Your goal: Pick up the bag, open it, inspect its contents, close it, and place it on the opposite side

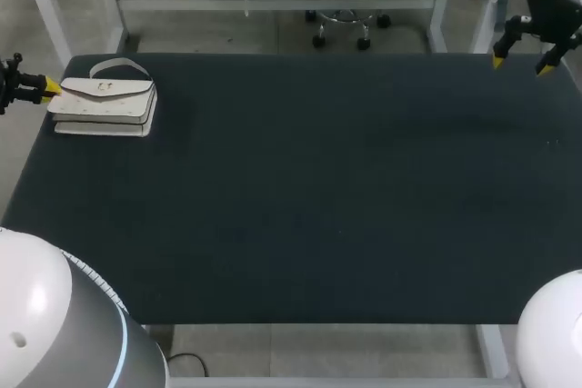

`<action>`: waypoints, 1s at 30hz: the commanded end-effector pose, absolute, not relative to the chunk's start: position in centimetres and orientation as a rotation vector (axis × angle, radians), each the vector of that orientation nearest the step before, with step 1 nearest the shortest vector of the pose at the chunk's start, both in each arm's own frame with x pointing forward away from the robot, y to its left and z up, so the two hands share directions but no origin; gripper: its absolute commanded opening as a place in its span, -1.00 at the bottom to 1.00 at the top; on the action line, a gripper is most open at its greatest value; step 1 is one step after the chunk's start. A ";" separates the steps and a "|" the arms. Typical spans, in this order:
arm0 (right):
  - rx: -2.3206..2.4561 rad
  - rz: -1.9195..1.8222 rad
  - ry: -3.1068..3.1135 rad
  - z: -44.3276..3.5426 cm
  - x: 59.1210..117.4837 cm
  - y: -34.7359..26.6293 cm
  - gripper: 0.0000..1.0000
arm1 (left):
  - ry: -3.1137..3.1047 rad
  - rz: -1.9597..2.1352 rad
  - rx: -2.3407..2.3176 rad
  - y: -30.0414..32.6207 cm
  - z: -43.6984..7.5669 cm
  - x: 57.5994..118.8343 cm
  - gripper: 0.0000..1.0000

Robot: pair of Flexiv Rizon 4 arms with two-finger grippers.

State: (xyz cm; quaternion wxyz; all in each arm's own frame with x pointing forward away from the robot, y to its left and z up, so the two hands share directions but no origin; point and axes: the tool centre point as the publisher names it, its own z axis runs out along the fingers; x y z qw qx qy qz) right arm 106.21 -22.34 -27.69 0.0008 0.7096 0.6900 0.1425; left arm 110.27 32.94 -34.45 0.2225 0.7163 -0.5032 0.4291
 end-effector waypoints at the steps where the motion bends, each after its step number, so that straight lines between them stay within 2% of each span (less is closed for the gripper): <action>1: 2.227 0.449 2.171 -27.7 106.0 -22.5 1.00 | -1.390 1.174 2.002 32.3 -34.3 109.6 -0.35; 2: 2.227 0.449 2.172 -27.7 106.0 -22.5 1.00 | -1.394 1.167 2.007 32.2 -34.4 109.6 -0.10; 5: 2.226 0.452 2.173 -27.6 106.0 -22.6 1.00 | -1.394 1.158 2.022 32.2 -34.3 109.4 0.15; 8: 2.224 0.455 2.176 -27.5 106.0 -22.7 1.00 | -1.402 1.150 2.036 32.4 -33.9 109.1 0.51; 18: 2.217 0.467 2.182 -27.2 105.9 -22.8 1.00 | -1.457 1.159 2.115 33.3 -31.2 107.1 0.47; 20: 2.209 0.462 2.184 -27.2 105.9 -22.8 1.00 | -1.503 1.136 2.143 33.0 -30.3 106.7 0.54; 22: 2.207 0.455 2.181 -27.2 105.9 -22.9 1.00 | -1.538 1.111 2.185 32.7 -29.5 106.2 0.84; 27: 2.192 0.405 2.158 -26.9 105.9 -23.0 1.00 | -1.612 1.045 2.252 31.8 -27.6 105.2 1.00; 30: 2.186 0.382 2.152 -26.7 105.9 -23.3 1.00 | -1.666 1.002 2.278 30.8 -26.5 104.5 1.00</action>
